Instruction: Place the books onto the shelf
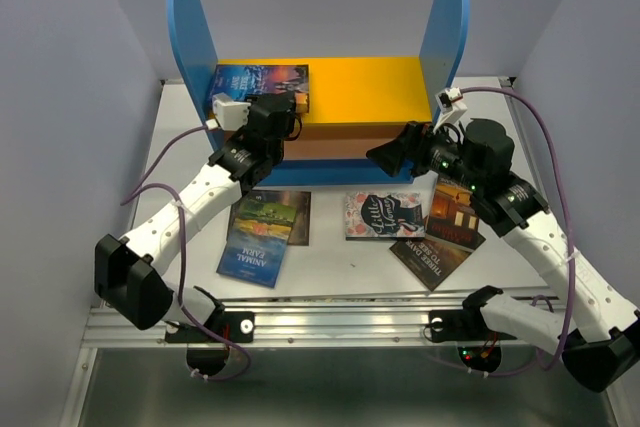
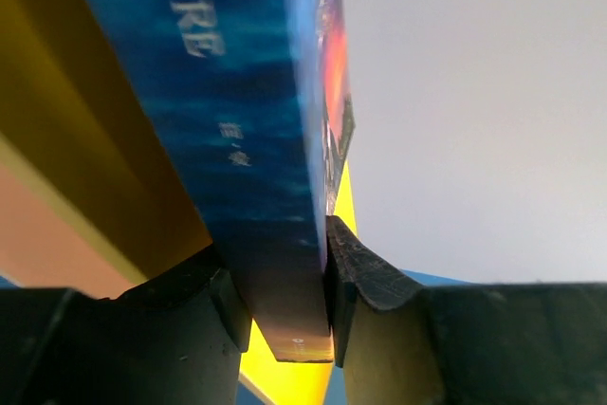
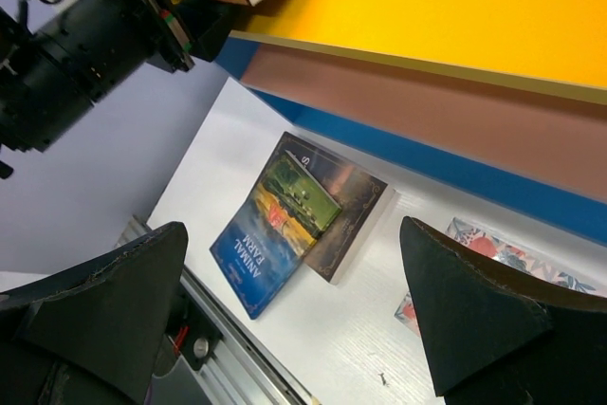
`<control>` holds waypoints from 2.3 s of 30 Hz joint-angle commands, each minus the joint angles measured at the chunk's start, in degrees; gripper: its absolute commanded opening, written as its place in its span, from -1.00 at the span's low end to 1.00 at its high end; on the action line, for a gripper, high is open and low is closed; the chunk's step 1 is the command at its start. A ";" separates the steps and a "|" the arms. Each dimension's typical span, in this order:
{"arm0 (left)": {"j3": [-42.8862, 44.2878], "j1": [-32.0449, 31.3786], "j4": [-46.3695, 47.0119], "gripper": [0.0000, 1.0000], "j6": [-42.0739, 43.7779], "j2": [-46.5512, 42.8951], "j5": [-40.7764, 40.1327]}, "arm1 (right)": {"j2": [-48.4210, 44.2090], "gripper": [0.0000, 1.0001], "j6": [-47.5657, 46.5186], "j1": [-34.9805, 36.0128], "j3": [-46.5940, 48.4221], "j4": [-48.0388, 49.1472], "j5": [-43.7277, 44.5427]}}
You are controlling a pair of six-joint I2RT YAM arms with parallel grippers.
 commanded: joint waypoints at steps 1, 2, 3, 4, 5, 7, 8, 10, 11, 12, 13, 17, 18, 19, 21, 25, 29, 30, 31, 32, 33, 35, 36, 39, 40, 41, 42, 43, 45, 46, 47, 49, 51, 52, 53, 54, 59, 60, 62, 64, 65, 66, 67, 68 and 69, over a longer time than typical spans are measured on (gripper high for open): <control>6.74 0.59 -1.66 -0.05 0.16 -0.89 1.56 | -1.49 1.00 0.17 0.10 -1.00 1.01 -0.38; 6.65 0.51 -1.84 0.00 -0.02 -0.98 2.00 | -1.49 1.00 0.26 0.10 -1.08 1.01 -0.47; 6.56 0.59 -2.19 0.03 -0.20 -1.07 2.35 | -1.49 1.00 0.26 0.10 -1.09 0.92 -0.56; 6.74 0.59 -3.24 0.18 -0.55 -1.33 2.96 | -1.40 1.00 0.26 0.10 -1.17 0.92 -0.65; 6.74 0.59 -3.77 0.22 -0.55 -1.42 3.32 | -1.40 1.00 0.26 0.10 -1.17 0.92 -0.65; 7.35 0.59 -6.31 0.35 -0.81 -1.86 4.02 | -1.31 1.00 0.34 0.10 -1.26 0.83 -0.82; 7.53 0.59 -7.19 0.36 -0.99 -2.03 4.20 | -1.31 1.00 0.26 0.10 -1.26 0.92 -0.82; 8.06 0.59 -8.69 0.43 -0.99 -2.47 4.46 | -1.14 1.00 0.34 0.10 -1.26 1.01 -0.91; 8.32 0.59 -10.09 0.43 -0.90 -2.65 4.55 | -0.96 1.00 0.34 0.10 -1.26 0.92 -1.09; 9.02 0.59 -10.97 0.43 -0.82 -2.74 4.81 | -0.87 1.00 0.43 0.10 -1.26 0.92 -1.09; 9.55 0.59 -13.24 0.45 -0.81 -2.82 4.99 | -0.53 1.00 0.43 0.10 -1.26 0.92 -1.35; 11.13 0.59 -15.55 0.66 1.64 -2.91 6.39 | 0.53 1.00 0.26 0.10 -1.00 0.75 -2.40; 11.31 0.59 -15.81 0.72 2.17 -2.83 7.35 | 0.79 1.00 0.08 0.10 -0.82 0.48 -2.58; 11.31 0.59 -16.08 0.83 2.96 -2.91 7.80 | 1.06 1.00 -0.18 0.10 -0.30 -0.22 -2.67; 11.40 0.68 -16.52 0.94 4.37 -2.91 8.50 | 1.68 1.00 -1.06 0.10 0.40 -1.27 -2.85; 9.91 0.59 -17.05 0.98 6.48 -4.14 9.82 | 2.55 1.00 -1.76 0.10 0.85 -2.07 -3.11; 8.24 0.68 -16.17 0.98 9.55 -6.07 11.05 | 3.26 1.00 -2.55 0.10 1.11 -2.24 -3.37; 7.71 0.68 -15.99 0.98 10.86 -6.43 11.66 | 3.52 1.00 -3.16 0.10 1.29 -2.33 -3.63; 7.44 0.68 -16.17 0.98 13.05 -7.13 12.28 | 3.78 1.00 -3.78 0.10 1.46 -3.11 -4.51; 7.18 0.68 -16.08 0.98 14.46 -7.57 12.55 | 4.57 1.00 -4.40 0.71 1.90 -3.82 -4.78; 6.57 0.68 -16.17 0.98 15.78 -8.01 12.55 | 4.92 1.00 -5.45 0.72 2.25 -4.17 -4.69; 4.72 0.59 -16.78 0.98 18.50 -9.59 12.99 | 5.36 1.00 -6.94 1.41 2.43 -4.53 -4.17; 3.59 0.59 -16.96 0.98 19.48 -10.12 13.07 | 5.45 1.00 -7.39 2.03 2.52 -4.53 -3.82; 1.47 0.68 -16.96 0.98 23.08 -12.66 10.98 | 6.33 1.00 -8.62 3.52 3.13 -4.62 -1.71; 1.20 0.68 -18.09 0.98 23.61 -13.63 9.84 | 6.59 1.00 -8.88 3.53 3.57 -4.79 -1.27; 1.20 0.77 -18.88 0.98 23.79 -13.98 8.69 | 6.95 1.00 -9.14 4.14 3.83 -4.71 -0.22; 0.94 1.03 -19.33 0.98 24.23 -14.51 7.29 | 7.65 1.00 -9.58 4.93 4.01 -4.62 0.57; 0.85 1.21 -19.33 0.89 24.76 -14.78 6.84 | 8.00 1.00 -10.02 5.46 4.71 -4.62 2.50; 0.68 1.38 -19.16 0.60 26.60 -15.13 6.31 | 9.05 1.00 -11.69 6.60 5.85 -4.62 4.70; 0.76 1.64 -18.98 0.46 27.48 -15.30 6.13 | 10.02 1.00 -12.48 7.21 6.55 -4.70 5.58; 0.85 1.73 -19.33 0.17 28.27 -15.31 5.70 | 10.63 1.00 -14.05 8.52 8.39 -5.31 7.42; 0.85 1.91 -19.95 -0.08 29.15 -15.22 5.34 | 11.69 1.00 -15.56 10.02 10.16 -5.50 9.10; 0.33 2.61 -21.44 -0.65 28.81 -15.30 4.90 | 13.88 0.93 -17.22 11.87 12.87 -5.67 11.91; -0.03 3.14 -21.44 -0.83 29.07 -15.39 5.08 | 14.68 0.86 -17.49 11.88 13.76 -5.85 12.53; -0.38 3.40 -21.35 -0.98 29.24 -15.57 5.08 | 15.73 0.75 -17.85 12.57 14.90 -5.93 14.10; -0.90 3.75 -21.27 -1.00 29.24 -15.66 5.08 | 17.83 0.52 -18.63 13.19 16.74 -5.94 14.81; -1.96 5.51 -20.48 -1.00 31.35 -16.18 4.99 | 24.08 -0.15 -21.19 14.43 22.80 -5.94 19.02; -2.14 6.12 -20.39 -1.00 31.53 -16.19 4.99 | 25.83 -0.20 -22.23 14.43 23.69 -5.94 18.95; -2.84 6.92 -19.69 -1.00 31.97 -16.01 4.99 | 27.59 -0.24 -22.51 14.43 26.23 -5.94 19.47; -3.02 8.49 -18.99 -1.00 32.58 -15.57 5.60 | 29.79 -0.29 -23.12 14.43 27.74 -5.76 19.65; -2.93 8.94 -18.98 -1.00 33.02 -15.40 5.69 | 30.41 -0.32 -23.21 14.43 29.05 -5.67 20.00; -2.67 9.29 -19.07 -1.00 33.20 -15.22 5.78 | 31.02 -0.33 -23.82 14.95 29.67 -5.58 19.83; -2.40 9.90 -18.81 -1.00 33.63 -15.04 5.87 | 31.81 -0.34 -24.00 14.95 30.11 -5.32 19.74; -2.40 10.08 -18.46 -1.00 33.90 -14.96 5.87 | 32.08 -0.36 -24.00 14.95 30.64 -4.36 20.18; -2.23 10.43 -18.37 -1.00 34.08 -14.87 5.96 | 32.43 -0.36 -24.26 14.95 30.99 -4.09 20.18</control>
